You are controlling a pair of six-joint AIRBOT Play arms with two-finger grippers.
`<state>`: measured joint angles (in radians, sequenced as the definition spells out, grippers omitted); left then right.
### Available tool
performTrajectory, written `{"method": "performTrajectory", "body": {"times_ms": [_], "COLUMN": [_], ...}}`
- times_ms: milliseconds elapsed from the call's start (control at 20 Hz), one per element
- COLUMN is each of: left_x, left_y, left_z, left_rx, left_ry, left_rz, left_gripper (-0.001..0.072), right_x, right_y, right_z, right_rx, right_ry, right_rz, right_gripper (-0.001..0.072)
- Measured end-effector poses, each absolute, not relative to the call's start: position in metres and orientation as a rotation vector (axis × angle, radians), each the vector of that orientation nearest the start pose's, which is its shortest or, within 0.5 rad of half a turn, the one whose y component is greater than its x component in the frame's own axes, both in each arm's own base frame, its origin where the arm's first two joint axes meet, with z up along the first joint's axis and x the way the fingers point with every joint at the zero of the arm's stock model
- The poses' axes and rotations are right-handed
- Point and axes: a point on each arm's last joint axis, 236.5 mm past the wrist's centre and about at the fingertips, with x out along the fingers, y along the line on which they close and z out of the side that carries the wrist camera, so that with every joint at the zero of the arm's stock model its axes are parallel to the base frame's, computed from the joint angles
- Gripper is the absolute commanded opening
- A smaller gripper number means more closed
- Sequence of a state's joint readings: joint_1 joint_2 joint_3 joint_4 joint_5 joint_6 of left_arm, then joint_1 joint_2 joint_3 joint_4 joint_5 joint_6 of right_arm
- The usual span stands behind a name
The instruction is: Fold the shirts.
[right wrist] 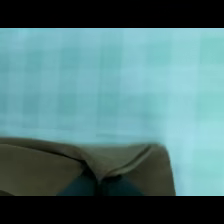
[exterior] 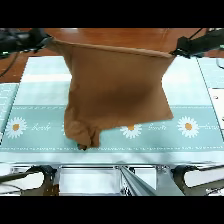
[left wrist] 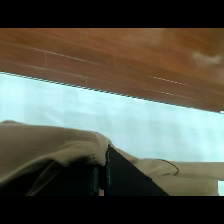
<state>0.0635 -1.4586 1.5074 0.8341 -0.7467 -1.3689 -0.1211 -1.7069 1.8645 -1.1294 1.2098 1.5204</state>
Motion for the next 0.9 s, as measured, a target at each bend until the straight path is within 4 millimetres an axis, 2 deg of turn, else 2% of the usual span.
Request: {"method": "performTrajectory", "body": {"times_ms": [150,200,250,300,450,550,650,800,900], "left_x": [0.582,0.587,0.590,0.592,0.579,0.551,0.504,0.418,0.355], "left_y": [-0.089,-0.092,-0.095,-0.097,-0.090,-0.068,-0.037,0.008,0.018], "left_z": [0.121,0.108,0.098,0.092,0.075,0.058,0.035,0.008,-0.014], "left_rx": [-0.570,-0.587,-0.599,-0.615,-0.638,-0.630,-0.609,-0.617,-0.673], "left_ry": [0.664,0.686,0.705,0.723,0.833,0.985,1.181,1.398,1.477], "left_rz": [-0.282,-0.278,-0.278,-0.278,-0.296,-0.304,-0.283,-0.168,-0.085], "left_gripper": [0.0024,0.0058,0.0366,0.0686,0.0703,0.0702,0.0702,0.0700,0.0700], "right_x": [0.577,0.584,0.588,0.592,0.586,0.568,0.535,0.468,0.429], "right_y": [0.033,0.037,0.038,0.038,0.030,0.011,-0.020,-0.070,-0.078], "right_z": [0.055,0.043,0.036,0.031,0.030,0.038,0.042,0.031,0.016], "right_rx": [0.488,0.533,0.577,0.615,0.709,0.717,0.652,0.561,0.598], "right_ry": [1.029,1.039,1.047,1.049,1.080,1.122,1.204,1.349,1.367], "right_rz": [0.194,0.195,0.194,0.198,0.239,0.262,0.239,0.102,0.058], "right_gripper": [0.0041,0.0098,0.0407,0.0633,0.0631,0.0631,0.0632,0.0631,0.0630]}}
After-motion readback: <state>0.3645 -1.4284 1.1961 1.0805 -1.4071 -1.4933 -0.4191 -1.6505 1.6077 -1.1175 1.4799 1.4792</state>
